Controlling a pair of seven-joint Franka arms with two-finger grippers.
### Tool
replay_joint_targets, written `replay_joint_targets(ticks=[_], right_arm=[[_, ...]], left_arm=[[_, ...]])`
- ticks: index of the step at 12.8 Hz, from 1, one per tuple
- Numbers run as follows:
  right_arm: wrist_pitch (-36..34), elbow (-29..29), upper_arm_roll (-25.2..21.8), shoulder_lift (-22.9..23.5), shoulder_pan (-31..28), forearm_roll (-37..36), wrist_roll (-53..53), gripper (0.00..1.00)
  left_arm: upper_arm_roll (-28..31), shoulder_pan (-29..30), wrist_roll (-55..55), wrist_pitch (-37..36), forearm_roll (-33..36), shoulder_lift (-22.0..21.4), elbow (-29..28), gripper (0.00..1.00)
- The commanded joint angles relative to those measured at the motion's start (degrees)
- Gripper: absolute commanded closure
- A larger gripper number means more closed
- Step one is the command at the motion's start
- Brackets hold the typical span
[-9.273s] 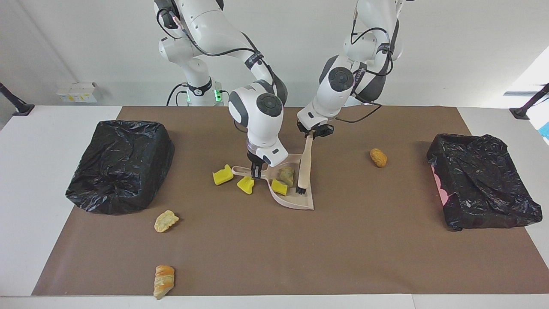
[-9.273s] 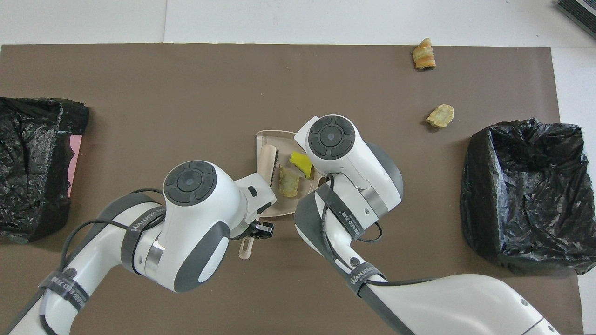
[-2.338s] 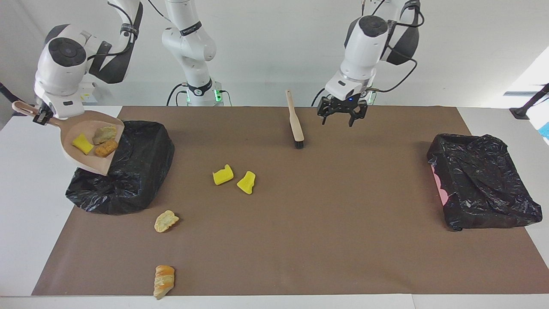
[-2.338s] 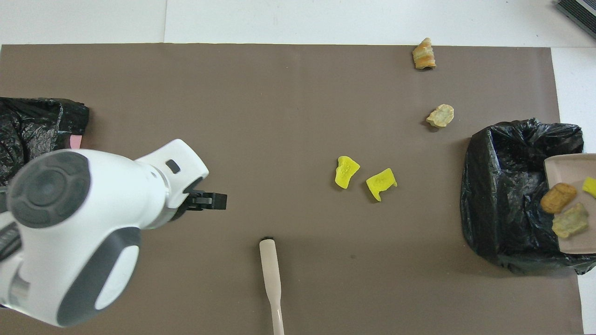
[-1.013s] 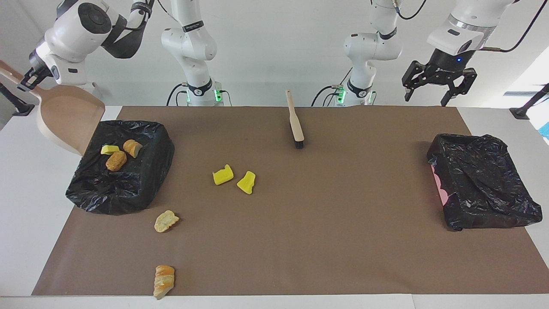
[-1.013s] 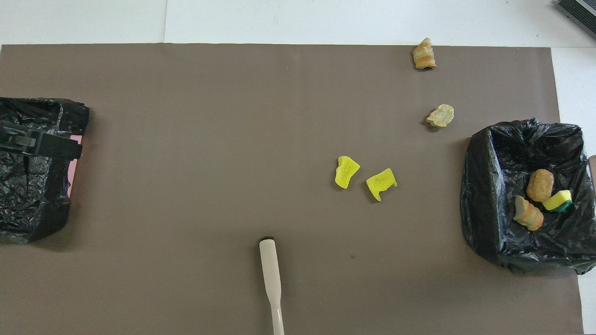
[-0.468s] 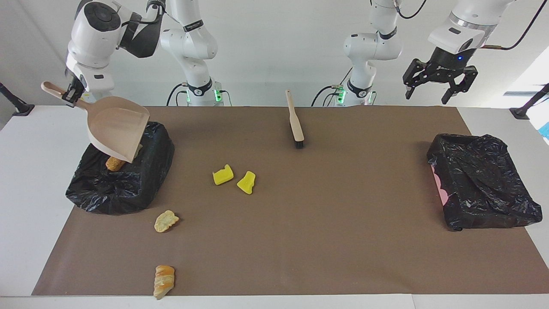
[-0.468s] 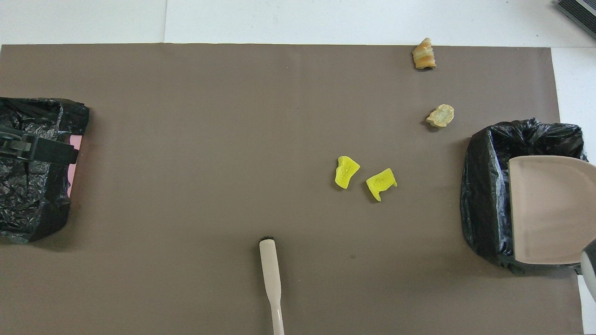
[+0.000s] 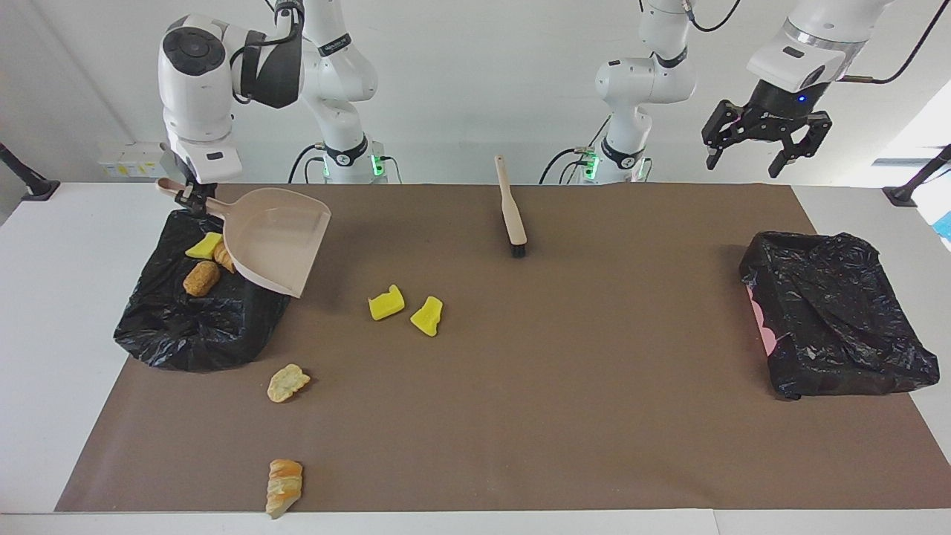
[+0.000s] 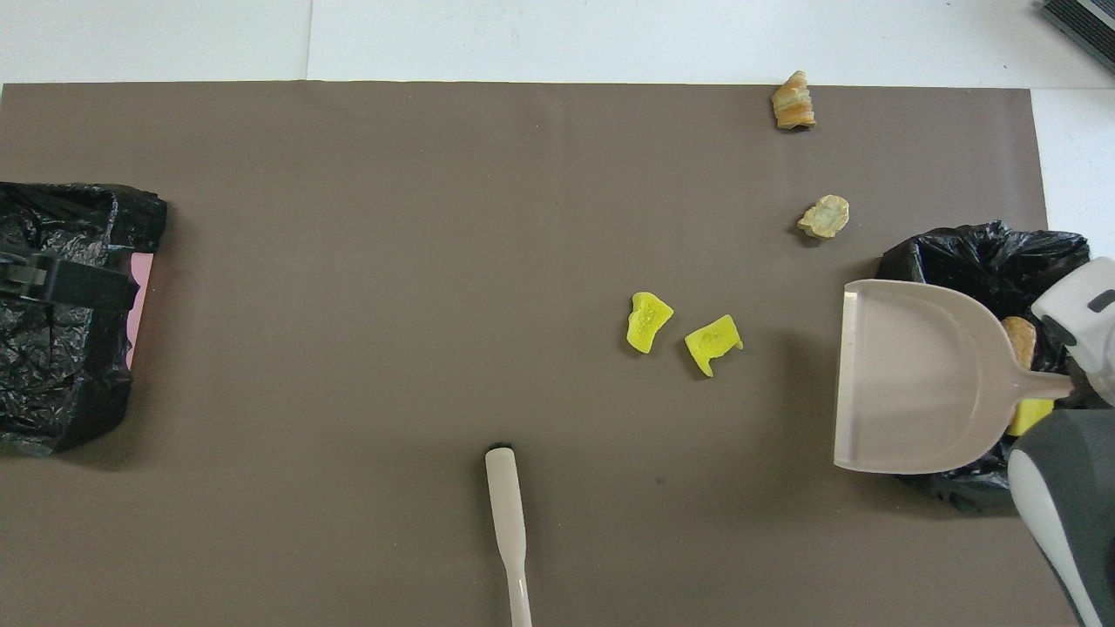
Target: Sweep and dump trash in bin
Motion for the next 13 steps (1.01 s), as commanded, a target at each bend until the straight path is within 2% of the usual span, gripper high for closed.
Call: replay_joint_targets(ticks=[1,5,10,13], right_arm=[[-0.2,0.9,0.0,2.5,4.3,4.0,8.1,1.0],[1.8,4.5,0.0,10.0,10.8,10.7,22.7,1.0],[8.8,4.9,0.1,13.2,20.9,13.7,51.6,1.0],[8.8,9.9,0.1,18.6,25.8,18.1,70.5,1.0]], left_arm=[[-0.7,0.9,0.0,-1.3,1.1,-0.5,0.4,0.0],[-0.4,0.9,0.1,-1.1,1.1,-0.7,0.2,0.0],[-0.4,1.1,0.1,-1.2,1.1,-0.7,0.1,0.0],[-0.4,1.1,0.1,-1.2,1.1,-0.7,0.1,0.0]])
